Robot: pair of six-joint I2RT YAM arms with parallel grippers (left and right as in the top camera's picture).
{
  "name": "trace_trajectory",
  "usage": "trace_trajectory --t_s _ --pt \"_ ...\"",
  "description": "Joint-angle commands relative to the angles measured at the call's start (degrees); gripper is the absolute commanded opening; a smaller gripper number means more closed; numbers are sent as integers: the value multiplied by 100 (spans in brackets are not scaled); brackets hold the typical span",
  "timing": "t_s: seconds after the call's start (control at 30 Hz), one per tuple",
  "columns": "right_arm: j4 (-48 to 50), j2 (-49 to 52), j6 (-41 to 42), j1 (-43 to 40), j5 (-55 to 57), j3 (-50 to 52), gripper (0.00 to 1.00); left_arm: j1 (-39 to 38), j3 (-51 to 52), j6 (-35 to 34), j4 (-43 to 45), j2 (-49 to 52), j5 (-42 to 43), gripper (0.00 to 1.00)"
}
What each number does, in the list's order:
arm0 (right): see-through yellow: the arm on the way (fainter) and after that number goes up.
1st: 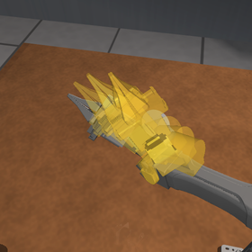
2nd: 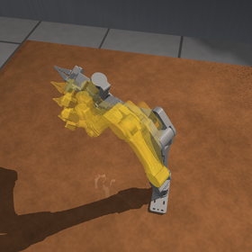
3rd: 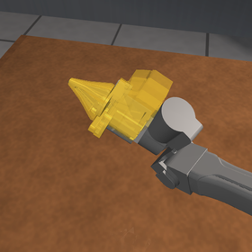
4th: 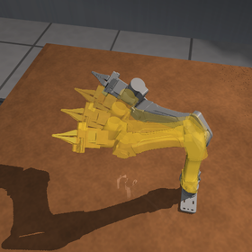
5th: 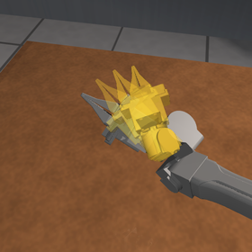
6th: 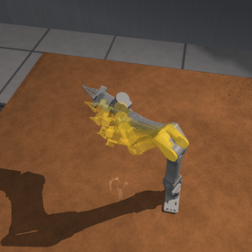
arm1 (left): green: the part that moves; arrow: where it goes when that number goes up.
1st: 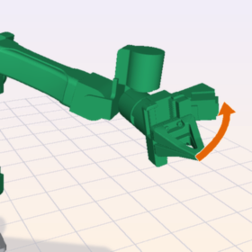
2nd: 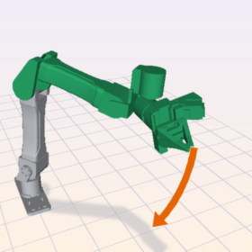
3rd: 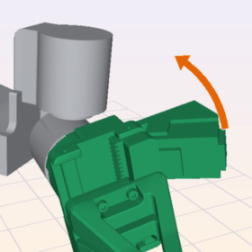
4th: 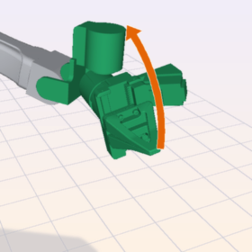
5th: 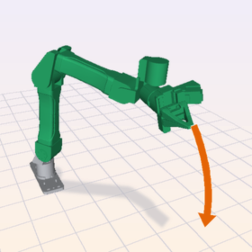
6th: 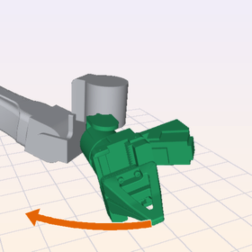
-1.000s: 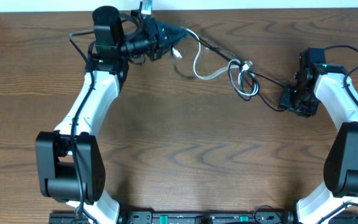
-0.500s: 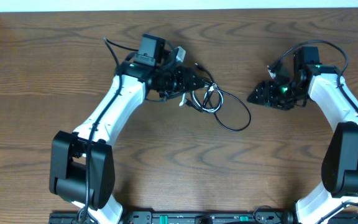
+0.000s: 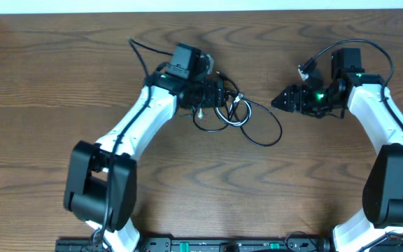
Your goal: Untangle cables
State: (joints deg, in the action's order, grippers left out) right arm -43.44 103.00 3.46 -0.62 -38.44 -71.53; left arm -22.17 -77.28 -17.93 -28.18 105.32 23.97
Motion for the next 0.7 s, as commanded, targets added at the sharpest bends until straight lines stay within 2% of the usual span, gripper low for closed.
trace_trajectory --t_s 0.0,0.1,0.17,0.27,0.4,0.43,0.6,0.67 --pt "24 -120 31 118 -105 -13 78 -195 22 179 20 212 -835 76" --pt "46 -120 28 219 -42 -13 79 -284 22 179 90 245 -1169 75" --pt "61 -120 31 299 59 -13 80 -282 22 177 101 249 -1377 69" --pt "33 -120 31 382 103 -13 80 -131 -66 179 -173 238 -1856 67" --pt "247 -120 31 415 101 -13 81 245 -348 140 -710 138 -1497 68" --pt "254 -120 28 415 101 -13 81 334 -389 140 -802 46 -1451 69" --pt "299 -120 -13 415 208 -13 83 557 -398 142 -549 -315 -1318 85" --pt "299 -120 -87 415 208 -13 84 538 -398 146 -433 -315 -951 86"
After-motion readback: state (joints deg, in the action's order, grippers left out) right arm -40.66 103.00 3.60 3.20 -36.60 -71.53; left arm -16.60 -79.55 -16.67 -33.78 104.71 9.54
